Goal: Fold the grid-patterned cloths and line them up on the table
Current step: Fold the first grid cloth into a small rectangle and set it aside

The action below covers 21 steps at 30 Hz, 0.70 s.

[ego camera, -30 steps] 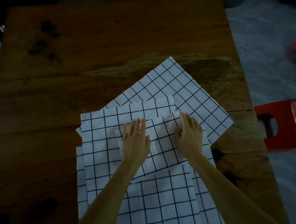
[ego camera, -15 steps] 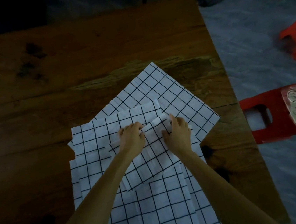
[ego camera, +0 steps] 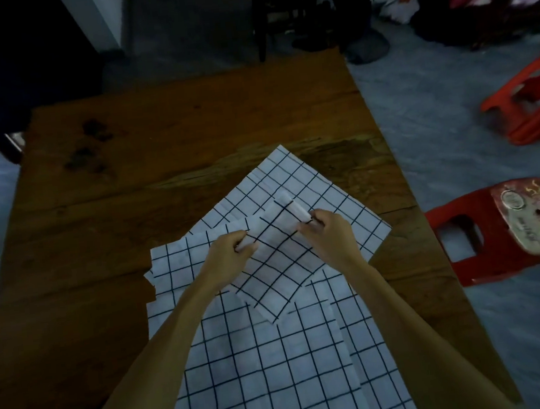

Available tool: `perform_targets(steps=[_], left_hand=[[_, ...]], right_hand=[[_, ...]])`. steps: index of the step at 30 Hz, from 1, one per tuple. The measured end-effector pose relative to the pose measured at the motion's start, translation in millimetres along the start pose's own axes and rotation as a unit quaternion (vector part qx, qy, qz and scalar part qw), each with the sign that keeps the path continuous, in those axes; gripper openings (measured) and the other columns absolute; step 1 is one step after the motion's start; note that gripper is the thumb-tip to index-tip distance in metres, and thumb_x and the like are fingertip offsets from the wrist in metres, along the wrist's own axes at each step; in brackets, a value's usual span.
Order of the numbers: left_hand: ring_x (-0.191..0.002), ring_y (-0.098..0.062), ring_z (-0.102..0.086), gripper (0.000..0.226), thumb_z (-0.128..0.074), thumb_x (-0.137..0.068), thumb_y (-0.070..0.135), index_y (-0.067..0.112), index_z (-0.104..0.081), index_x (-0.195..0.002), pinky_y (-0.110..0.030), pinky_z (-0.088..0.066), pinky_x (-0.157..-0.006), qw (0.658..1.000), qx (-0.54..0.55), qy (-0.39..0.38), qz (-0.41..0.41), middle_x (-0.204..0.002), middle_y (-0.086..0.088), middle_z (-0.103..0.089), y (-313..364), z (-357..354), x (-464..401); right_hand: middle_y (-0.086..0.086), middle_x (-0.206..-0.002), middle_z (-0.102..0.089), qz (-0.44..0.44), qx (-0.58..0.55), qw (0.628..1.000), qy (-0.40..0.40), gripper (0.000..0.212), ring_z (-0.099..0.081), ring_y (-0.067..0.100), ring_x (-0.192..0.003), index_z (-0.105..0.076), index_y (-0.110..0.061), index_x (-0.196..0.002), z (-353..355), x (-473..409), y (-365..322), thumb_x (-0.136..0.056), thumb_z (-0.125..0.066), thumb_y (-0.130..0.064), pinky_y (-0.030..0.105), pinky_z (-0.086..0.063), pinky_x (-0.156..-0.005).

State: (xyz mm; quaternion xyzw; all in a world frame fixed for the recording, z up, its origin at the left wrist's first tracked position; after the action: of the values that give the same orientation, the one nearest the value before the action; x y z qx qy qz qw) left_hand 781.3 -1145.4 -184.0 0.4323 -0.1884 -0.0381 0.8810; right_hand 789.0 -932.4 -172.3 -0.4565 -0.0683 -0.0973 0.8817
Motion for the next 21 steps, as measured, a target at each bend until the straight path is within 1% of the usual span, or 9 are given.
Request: perform_targets(steps=[2, 4, 6, 9, 11, 13, 15, 18, 21], left_hand=[[-0.076, -0.013, -0.045, 0.025, -0.054, -0.095, 0.022, 0.001, -0.053, -0.081, -0.032, -0.037, -0.074, 1.0, 0.015, -0.007, -0.006, -0.08, -0.011, -0.05, 10, 7, 5], [-0.082, -0.012, -0.045, 0.024, -0.05, -0.097, 0.021, -0.001, -0.053, -0.089, -0.033, -0.036, -0.077, 0.999, 0.033, -0.008, -0.005, -0.084, 0.003, -0.048, 21, 16, 11], [-0.07, -0.009, -0.042, 0.021, -0.048, -0.098, 0.021, 0.004, -0.052, -0.087, -0.03, -0.037, -0.07, 0.997, 0.074, 0.0, -0.006, -0.075, 0.012, -0.04, 35, 29, 20], [-0.077, -0.013, -0.053, 0.013, -0.051, -0.097, 0.022, 0.013, -0.06, -0.095, -0.028, -0.041, -0.072, 0.99, 0.142, 0.013, -0.016, -0.084, -0.003, -0.059, 50, 45, 37], [-0.088, -0.024, -0.056, 0.02, -0.053, -0.095, 0.024, 0.005, -0.06, -0.099, -0.033, -0.043, -0.076, 0.984, 0.175, 0.023, -0.026, -0.094, -0.018, -0.06, 54, 52, 47], [-0.093, -0.029, -0.056, 0.022, -0.055, -0.094, 0.023, 0.003, -0.059, -0.099, -0.037, -0.044, -0.081, 0.979, 0.201, 0.032, -0.027, -0.099, -0.021, -0.059, 57, 56, 59], [-0.095, -0.028, -0.057, 0.017, -0.055, -0.093, 0.022, 0.006, -0.061, -0.098, -0.038, -0.045, -0.083, 0.974, 0.222, 0.031, -0.029, -0.099, -0.018, -0.061, 58, 59, 70], [-0.089, -0.021, -0.055, 0.01, -0.056, -0.093, 0.019, 0.012, -0.061, -0.088, -0.038, -0.043, -0.085, 0.967, 0.251, 0.024, -0.029, -0.087, -0.006, -0.059, 58, 64, 82], [-0.089, -0.023, -0.055, 0.009, -0.057, -0.092, 0.019, 0.014, -0.06, -0.085, -0.045, -0.043, -0.093, 0.96, 0.276, 0.016, -0.034, -0.084, -0.003, -0.057, 58, 72, 92]], right_hand=[[-0.008, -0.064, -0.055, 0.035, 0.012, 0.999, 0.028, 0.015, -0.049, 0.008, -0.058, -0.066, -0.019, -0.087, 13, 6, -18, -0.092, -0.059, -0.031, 0.026, -0.036, -0.054], [-0.01, -0.087, -0.063, 0.053, 0.016, 0.995, 0.088, 0.026, -0.057, 0.005, -0.076, -0.063, -0.02, -0.115, 28, 14, -34, -0.095, -0.055, -0.033, 0.023, -0.044, -0.065], [-0.005, -0.117, -0.06, 0.035, -0.021, 0.988, 0.146, 0.043, -0.057, 0.008, -0.102, -0.049, -0.018, -0.136, 39, 27, -41, -0.096, -0.053, -0.034, 0.027, -0.05, -0.084], [0.002, -0.143, -0.043, -0.041, -0.129, 0.98, 0.146, 0.062, -0.044, 0.015, -0.126, -0.028, -0.019, -0.148, 33, 49, -39, -0.095, -0.054, -0.039, 0.034, -0.042, -0.101], [0.008, -0.146, -0.042, -0.088, -0.177, 0.975, 0.1, 0.07, -0.044, 0.021, -0.129, -0.022, -0.019, -0.15, 20, 64, -41, -0.094, -0.053, -0.046, 0.034, -0.041, -0.097], [0.009, -0.147, -0.042, -0.122, -0.199, 0.97, 0.061, 0.069, -0.043, 0.024, -0.131, -0.024, -0.018, -0.15, 6, 76, -44, -0.094, -0.051, -0.049, 0.038, -0.039, -0.1], [0.008, -0.147, -0.041, -0.128, -0.203, 0.97, 0.035, 0.07, -0.042, 0.025, -0.132, -0.032, -0.015, -0.146, -6, 85, -49, -0.092, -0.048, -0.057, 0.041, -0.036, -0.105], [0.01, -0.14, -0.048, -0.113, -0.216, 0.97, -0.004, 0.074, -0.047, 0.024, -0.125, -0.049, -0.014, -0.129, -21, 96, -59, -0.082, -0.045, -0.071, 0.042, -0.039, -0.103], [0.016, -0.129, -0.054, -0.125, -0.254, 0.959, -0.032, 0.053, -0.052, 0.02, -0.107, -0.051, -0.001, -0.125, -28, 100, -67, -0.095, -0.048, -0.045, 0.039, -0.039, -0.096]])
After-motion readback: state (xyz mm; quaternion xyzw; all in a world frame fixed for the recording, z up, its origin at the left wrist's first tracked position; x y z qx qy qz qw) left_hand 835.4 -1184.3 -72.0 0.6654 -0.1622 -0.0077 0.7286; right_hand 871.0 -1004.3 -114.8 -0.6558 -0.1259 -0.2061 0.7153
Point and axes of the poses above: each hand's wrist, its own x-axis away from the middle knuckle, its own z-axis out of the back of the hand, y = z × x, the point moved 5 cm from there along -x, towards the middle knuckle
